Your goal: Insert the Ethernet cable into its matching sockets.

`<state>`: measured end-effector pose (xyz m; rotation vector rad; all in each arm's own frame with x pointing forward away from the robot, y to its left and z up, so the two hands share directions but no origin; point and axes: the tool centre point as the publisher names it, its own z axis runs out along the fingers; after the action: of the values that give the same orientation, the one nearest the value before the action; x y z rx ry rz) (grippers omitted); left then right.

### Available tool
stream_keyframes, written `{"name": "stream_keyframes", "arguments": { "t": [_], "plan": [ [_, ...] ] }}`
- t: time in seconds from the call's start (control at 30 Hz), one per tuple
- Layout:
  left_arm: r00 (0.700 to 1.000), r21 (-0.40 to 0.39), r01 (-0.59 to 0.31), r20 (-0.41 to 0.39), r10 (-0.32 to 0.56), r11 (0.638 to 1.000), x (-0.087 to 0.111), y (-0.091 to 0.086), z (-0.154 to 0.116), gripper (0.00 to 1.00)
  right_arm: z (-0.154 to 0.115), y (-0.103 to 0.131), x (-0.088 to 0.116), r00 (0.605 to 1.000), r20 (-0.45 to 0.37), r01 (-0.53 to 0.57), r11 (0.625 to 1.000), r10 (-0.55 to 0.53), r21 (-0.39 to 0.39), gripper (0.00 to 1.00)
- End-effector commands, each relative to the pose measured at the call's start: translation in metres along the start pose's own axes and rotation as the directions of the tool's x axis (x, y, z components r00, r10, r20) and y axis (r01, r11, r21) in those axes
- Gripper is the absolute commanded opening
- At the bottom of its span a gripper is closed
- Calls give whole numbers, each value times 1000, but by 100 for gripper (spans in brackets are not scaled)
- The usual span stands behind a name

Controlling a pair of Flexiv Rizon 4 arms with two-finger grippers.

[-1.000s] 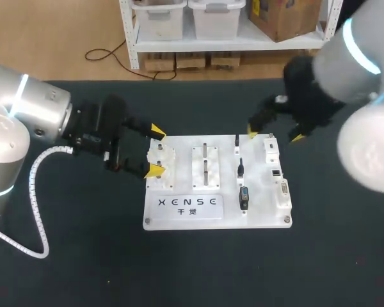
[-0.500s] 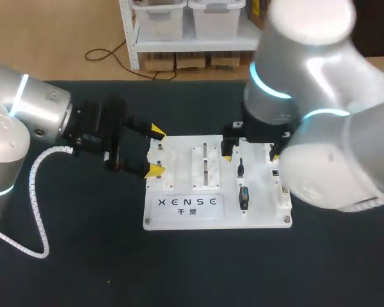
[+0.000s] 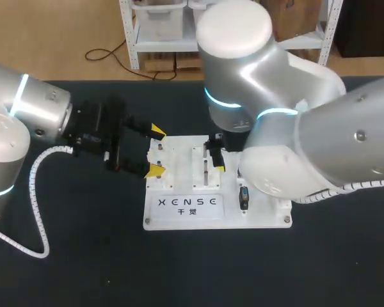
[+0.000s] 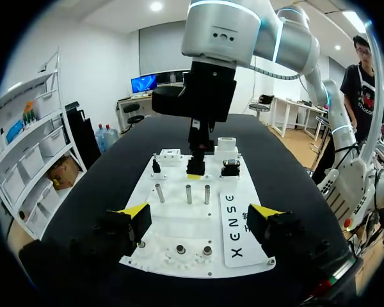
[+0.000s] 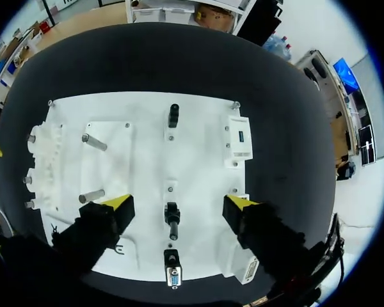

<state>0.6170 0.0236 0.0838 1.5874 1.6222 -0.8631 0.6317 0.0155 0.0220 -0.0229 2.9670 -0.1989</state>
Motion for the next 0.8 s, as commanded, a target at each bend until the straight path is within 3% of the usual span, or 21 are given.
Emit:
{"name": "stream_keyframes", "arguments": {
  "t": [0.03, 0.47, 0.57, 0.8],
  "plan": [
    [1000, 0, -2, 3, 2, 1000, 1, 0, 0, 100, 0, 0, 2, 1000, 2, -4, 1000, 4, -9, 80],
    [1000, 0, -2, 3, 2, 1000, 1, 0, 0, 100, 1, 0, 3, 1000, -4, -5, 998, 5, -61, 36],
    [1000, 0, -2, 3, 2, 1000, 1, 0, 0, 100, 1, 1, 3, 1000, -6, 2, 997, -2, -73, 32],
    [1000, 0, -2, 3, 2, 1000, 1, 0, 0, 100, 1, 2, 4, 1000, -10, 8, 997, -9, -83, 33]
  ]
}}
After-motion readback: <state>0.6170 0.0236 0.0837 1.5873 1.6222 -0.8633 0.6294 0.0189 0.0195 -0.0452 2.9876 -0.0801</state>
